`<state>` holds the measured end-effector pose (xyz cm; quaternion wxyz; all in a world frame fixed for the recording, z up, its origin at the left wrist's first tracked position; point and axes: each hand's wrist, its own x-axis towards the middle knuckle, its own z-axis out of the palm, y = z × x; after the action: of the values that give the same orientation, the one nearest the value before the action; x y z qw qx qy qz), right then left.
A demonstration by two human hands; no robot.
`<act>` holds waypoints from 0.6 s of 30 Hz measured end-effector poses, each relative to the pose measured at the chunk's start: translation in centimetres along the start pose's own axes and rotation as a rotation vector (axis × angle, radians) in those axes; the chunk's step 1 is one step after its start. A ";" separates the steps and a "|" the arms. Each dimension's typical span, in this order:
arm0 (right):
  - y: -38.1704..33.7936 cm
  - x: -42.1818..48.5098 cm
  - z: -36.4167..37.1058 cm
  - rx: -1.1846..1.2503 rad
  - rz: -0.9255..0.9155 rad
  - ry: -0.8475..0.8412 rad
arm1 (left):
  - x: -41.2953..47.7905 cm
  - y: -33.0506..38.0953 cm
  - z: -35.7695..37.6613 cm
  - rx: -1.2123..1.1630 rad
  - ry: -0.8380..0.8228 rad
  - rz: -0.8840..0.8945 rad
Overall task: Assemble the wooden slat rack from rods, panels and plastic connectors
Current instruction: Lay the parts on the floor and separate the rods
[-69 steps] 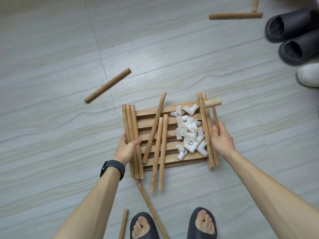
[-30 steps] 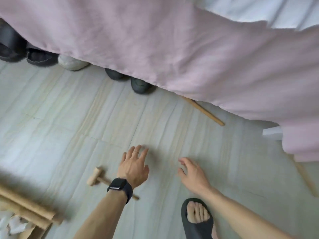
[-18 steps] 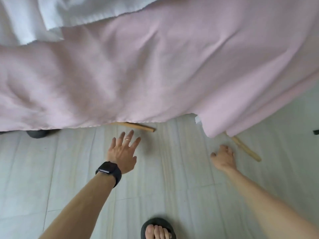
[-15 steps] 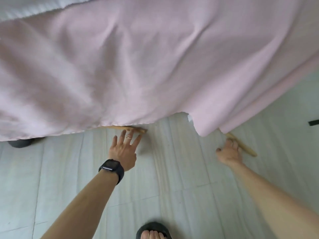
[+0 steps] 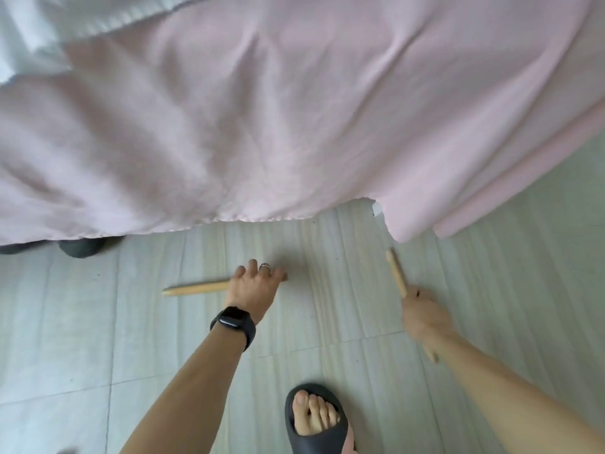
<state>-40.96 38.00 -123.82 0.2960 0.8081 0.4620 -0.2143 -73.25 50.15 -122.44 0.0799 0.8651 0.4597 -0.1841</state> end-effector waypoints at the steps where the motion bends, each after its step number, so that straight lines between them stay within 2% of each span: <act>1: -1.6 -1.7 -0.3 -0.050 -0.080 -0.044 | -1.9 -0.2 -0.5 -0.060 0.016 -0.020; 3: -5.5 -5.4 -1.6 -0.093 -0.268 -0.094 | -5.9 -1.3 -1.6 -0.280 0.080 -0.122; 6: -13.4 -12.1 -5.0 -0.034 -0.550 -0.089 | -12.4 -5.1 -4.2 -0.886 0.182 -0.492; 9: -22.4 -21.2 -8.6 0.280 -0.748 -0.215 | -20.0 -10.6 -7.3 -1.624 0.244 -0.891; 11: -27.8 -28.0 -10.9 0.442 -0.806 -0.335 | -25.8 -14.3 -8.7 -1.979 0.264 -1.027; 14: -33.8 -37.6 -13.3 0.536 -0.820 -0.515 | -35.2 -19.0 -9.9 -2.120 0.287 -1.076; 18: -38.8 -48.9 -15.3 0.517 -0.860 -0.596 | -47.3 -23.2 -12.0 -2.210 0.417 -1.153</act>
<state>-97.32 33.50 -93.13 0.0928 0.4987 0.5780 -0.6392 -113.59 30.71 -92.17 0.5928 0.0240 0.6813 0.4288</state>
